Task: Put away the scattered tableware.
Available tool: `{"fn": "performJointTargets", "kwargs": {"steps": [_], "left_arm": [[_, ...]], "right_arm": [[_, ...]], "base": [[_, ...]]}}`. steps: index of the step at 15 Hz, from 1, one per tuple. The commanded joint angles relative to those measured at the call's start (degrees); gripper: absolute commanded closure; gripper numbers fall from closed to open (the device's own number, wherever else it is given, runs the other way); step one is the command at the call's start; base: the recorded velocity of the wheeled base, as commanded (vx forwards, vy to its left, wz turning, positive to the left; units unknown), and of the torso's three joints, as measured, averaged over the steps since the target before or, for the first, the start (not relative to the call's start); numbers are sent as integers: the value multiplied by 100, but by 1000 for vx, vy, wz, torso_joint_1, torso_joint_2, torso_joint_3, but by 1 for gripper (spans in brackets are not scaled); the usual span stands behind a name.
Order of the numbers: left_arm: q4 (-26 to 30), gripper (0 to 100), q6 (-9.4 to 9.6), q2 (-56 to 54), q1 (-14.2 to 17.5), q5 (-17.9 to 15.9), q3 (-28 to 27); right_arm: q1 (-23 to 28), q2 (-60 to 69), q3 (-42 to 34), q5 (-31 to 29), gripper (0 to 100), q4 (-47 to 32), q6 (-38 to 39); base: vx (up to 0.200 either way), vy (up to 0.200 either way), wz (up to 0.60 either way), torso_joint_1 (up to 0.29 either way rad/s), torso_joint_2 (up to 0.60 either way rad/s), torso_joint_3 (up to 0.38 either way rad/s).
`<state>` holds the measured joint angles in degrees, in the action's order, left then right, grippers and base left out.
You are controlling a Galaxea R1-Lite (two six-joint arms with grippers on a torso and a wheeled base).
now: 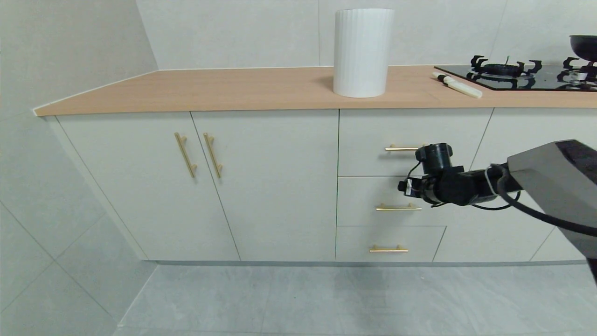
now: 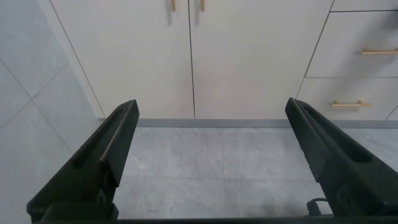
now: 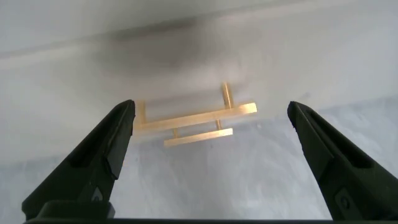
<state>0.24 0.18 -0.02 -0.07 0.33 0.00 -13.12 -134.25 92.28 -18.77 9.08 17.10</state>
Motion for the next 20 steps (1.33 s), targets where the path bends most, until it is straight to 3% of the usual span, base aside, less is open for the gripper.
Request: {"fn": "performJointTargets", "kwargs": {"steps": [1,7,14,16,20], "left_arm": [[2,0,-1,2,-1,2,0],[2,0,-1,2,-1,2,0],[2,0,-1,2,-1,2,0],[2,0,-1,2,-1,2,0],[2,0,-1,2,-1,2,0]], "right_arm": [[-33,1437,-1019,5,0,6,21],[-543,5093,-3489,-47,0,23,-23],[-771,8521,-5431,-355,0,-47,-506],[-587,9383,-5888,-513,0,-152,-875],[301,10903,-6240,-540,0,-996,-1095]], "base": [[0,0,0,0,0,0],[0,0,0,0,0,0],[0,0,0,0,0,0],[0,0,0,0,0,0],[0,0,0,0,0,0]]}}
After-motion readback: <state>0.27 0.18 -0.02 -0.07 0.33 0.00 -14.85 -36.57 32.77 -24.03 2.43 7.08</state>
